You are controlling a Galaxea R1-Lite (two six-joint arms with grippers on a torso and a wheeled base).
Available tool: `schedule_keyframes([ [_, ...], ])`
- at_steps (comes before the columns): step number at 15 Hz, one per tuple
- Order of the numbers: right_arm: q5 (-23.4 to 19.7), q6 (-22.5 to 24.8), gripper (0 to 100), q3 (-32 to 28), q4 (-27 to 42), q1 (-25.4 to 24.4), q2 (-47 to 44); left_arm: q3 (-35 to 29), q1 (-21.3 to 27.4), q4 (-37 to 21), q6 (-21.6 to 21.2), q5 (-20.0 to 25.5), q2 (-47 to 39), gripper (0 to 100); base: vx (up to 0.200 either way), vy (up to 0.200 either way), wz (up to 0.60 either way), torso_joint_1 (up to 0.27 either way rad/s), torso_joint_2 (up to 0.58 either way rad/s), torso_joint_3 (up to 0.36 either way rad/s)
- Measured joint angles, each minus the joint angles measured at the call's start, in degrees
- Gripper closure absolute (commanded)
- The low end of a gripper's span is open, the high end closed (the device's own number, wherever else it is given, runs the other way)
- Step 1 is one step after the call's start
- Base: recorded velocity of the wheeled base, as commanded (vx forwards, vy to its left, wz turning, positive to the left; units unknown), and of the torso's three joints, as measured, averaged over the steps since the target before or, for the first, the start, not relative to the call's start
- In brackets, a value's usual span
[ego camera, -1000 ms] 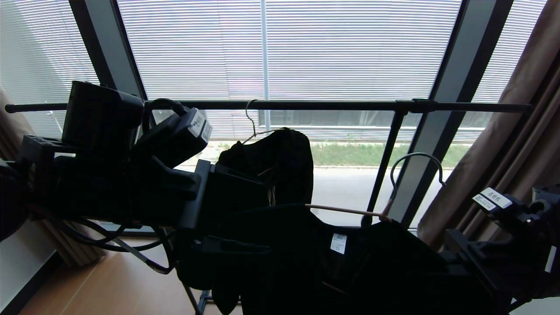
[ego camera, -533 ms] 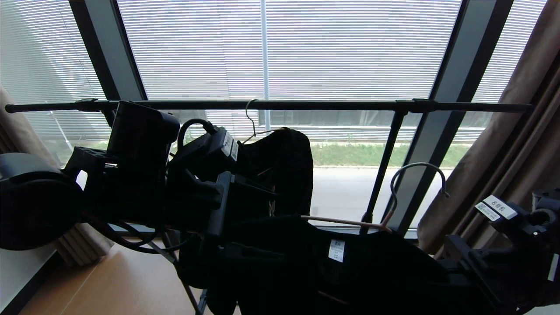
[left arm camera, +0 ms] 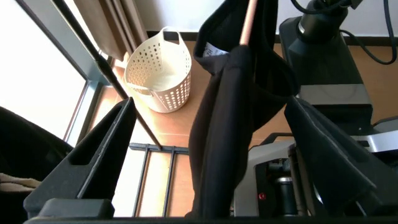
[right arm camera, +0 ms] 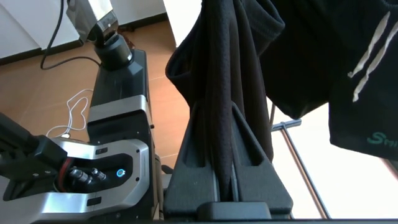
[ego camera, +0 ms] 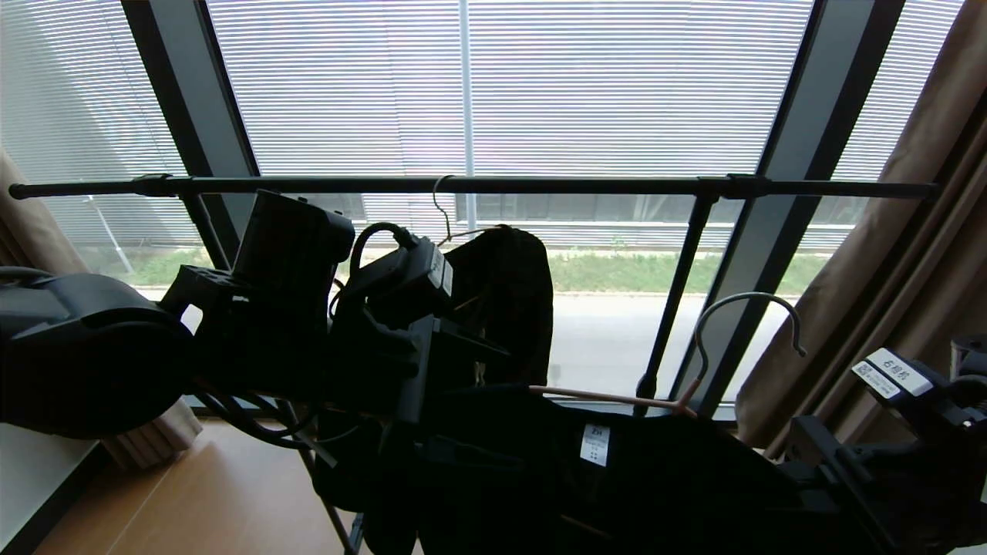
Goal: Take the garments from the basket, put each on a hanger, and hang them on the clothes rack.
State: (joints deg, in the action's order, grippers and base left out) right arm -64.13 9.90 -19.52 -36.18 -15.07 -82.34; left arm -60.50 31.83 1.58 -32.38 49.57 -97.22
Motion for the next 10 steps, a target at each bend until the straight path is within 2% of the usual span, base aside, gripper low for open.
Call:
schedule_keyframes([
  [1, 0.0, 0.0, 100, 0.0, 0.0, -0.1, 0.1, 0.0, 0.2, 0.0, 0.2, 0.0, -0.1, 100, 0.0, 0.0, 0.0, 0.0, 0.0, 0.0],
  [10, 0.7, -0.2, 100, -1.0, -0.2, 0.2, -0.1, 0.6, 0.1, -0.1, 0.1, 0.2, -0.2, 100, 0.0, 0.0, 0.0, 0.0, 0.0, 0.0],
])
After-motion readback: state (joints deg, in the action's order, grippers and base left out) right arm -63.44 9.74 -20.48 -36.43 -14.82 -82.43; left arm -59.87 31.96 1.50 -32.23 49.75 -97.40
